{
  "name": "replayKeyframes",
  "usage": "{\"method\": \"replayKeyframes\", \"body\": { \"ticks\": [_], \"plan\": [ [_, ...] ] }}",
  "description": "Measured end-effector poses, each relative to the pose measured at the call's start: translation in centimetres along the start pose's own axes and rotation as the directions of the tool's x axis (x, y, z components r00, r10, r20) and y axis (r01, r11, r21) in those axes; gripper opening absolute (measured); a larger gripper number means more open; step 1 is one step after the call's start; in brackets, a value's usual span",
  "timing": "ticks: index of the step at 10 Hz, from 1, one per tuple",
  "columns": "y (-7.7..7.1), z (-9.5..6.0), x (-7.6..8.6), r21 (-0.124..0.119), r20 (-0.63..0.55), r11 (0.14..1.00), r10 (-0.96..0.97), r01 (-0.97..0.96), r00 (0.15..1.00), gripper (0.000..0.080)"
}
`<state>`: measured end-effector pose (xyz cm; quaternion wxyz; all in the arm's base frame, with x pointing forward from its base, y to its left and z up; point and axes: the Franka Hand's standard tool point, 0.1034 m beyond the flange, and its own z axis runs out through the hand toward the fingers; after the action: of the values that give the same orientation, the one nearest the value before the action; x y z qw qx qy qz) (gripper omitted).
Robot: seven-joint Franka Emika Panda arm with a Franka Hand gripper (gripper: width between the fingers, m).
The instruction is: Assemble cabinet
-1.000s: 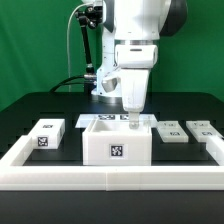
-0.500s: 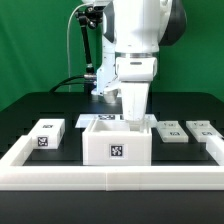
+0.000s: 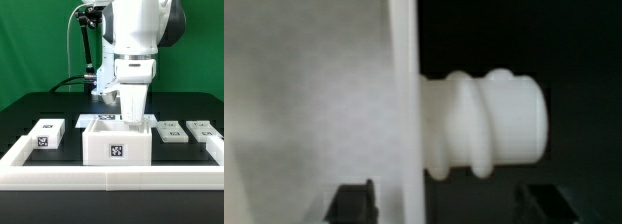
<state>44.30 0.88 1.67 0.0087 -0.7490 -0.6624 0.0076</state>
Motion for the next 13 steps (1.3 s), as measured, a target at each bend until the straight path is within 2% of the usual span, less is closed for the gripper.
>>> {"method": "replayKeyframes", "body": {
  "ticks": [1, 2, 3, 10, 12, 13],
  "plan": [
    [0.0, 0.0, 0.0, 0.0, 0.0, 1.0, 0.0, 0.0, 1.0, 0.0267],
    [0.0, 0.0, 0.0, 0.0, 0.0, 1.0, 0.0, 0.0, 1.0, 0.0084],
    [0.0, 0.0, 0.0, -0.002, 0.0, 1.0, 0.0, 0.0, 1.0, 0.0034],
    [0.0, 0.0, 0.0, -0.002, 0.0, 1.0, 0.0, 0.0, 1.0, 0.0034],
    [0.9, -0.2, 0.4, 0.0, 0.001, 0.998, -0.067, 0.067, 0.998, 0.0034],
    [1.3, -0.1, 1.0, 0.006, 0.001, 0.997, -0.08, 0.08, 0.997, 0.0034]
  ]
}}
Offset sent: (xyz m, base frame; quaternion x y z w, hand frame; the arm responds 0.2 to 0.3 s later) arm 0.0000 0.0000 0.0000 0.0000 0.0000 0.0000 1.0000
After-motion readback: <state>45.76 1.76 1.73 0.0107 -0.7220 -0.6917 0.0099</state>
